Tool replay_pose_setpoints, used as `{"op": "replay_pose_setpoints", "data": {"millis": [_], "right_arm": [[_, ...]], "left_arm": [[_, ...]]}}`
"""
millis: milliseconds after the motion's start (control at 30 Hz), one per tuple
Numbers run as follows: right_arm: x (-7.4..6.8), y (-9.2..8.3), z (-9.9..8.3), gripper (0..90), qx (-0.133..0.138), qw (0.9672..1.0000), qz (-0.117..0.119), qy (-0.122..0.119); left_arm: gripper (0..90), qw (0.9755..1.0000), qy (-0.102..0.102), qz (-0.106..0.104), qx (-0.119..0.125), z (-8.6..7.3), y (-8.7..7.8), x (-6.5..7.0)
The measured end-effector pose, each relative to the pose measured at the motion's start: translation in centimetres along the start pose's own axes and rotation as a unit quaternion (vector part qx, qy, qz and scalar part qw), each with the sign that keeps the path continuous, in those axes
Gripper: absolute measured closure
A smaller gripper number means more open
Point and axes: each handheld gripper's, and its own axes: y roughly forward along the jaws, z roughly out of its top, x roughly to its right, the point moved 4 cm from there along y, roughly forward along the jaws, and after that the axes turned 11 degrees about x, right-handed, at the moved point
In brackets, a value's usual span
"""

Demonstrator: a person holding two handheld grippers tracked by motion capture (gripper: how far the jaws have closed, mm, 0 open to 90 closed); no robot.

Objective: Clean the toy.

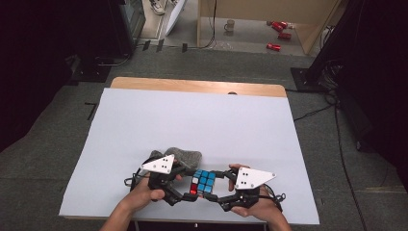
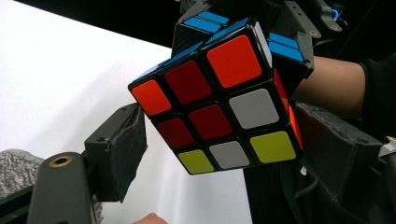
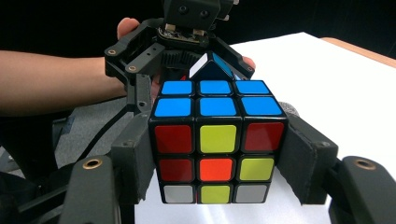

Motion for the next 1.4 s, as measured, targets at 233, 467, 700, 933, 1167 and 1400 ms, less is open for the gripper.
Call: {"op": "replay_pose_setpoints", "data": {"millis": [233, 467, 700, 933, 1167, 1400], "right_arm": [[0.05, -0.05, -0.02, 35.2, 0.002, 1.0, -0.001, 0.006], [0.31, -0.1, -0.08, 35.2, 0.001, 0.9998, -0.005, 0.017], [0.52, -0.19, -0.02, 35.2, 0.007, 0.9993, -0.002, 0.037], [0.78, -0.14, -0.13, 35.2, 0.005, 0.9985, -0.002, 0.055], [0.92, 0.02, -0.3, 35.2, -0.002, 0.998, -0.005, 0.062], [0.95, 0.07, -0.34, 35.2, -0.006, 0.998, -0.007, 0.063]], "left_arm": [[21.3, 0.9997, 0.024, 0.009, 0.0, -0.11, 0.08, 0.11], [22.8, 0.9971, 0.069, 0.032, 0.001, -0.25, 0.2, 0.34], [24.3, 0.9919, 0.115, 0.054, 0.004, -0.32, 0.24, 0.72], [25.6, 0.9862, 0.149, 0.073, -0.001, -0.53, 0.39, 0.85], [25.5, 0.985, 0.154, 0.078, -0.01, -0.76, 0.46, 0.76], [24.8, 0.9819, 0.168, 0.086, -0.017, -0.89, 0.6, 0.8]]}}
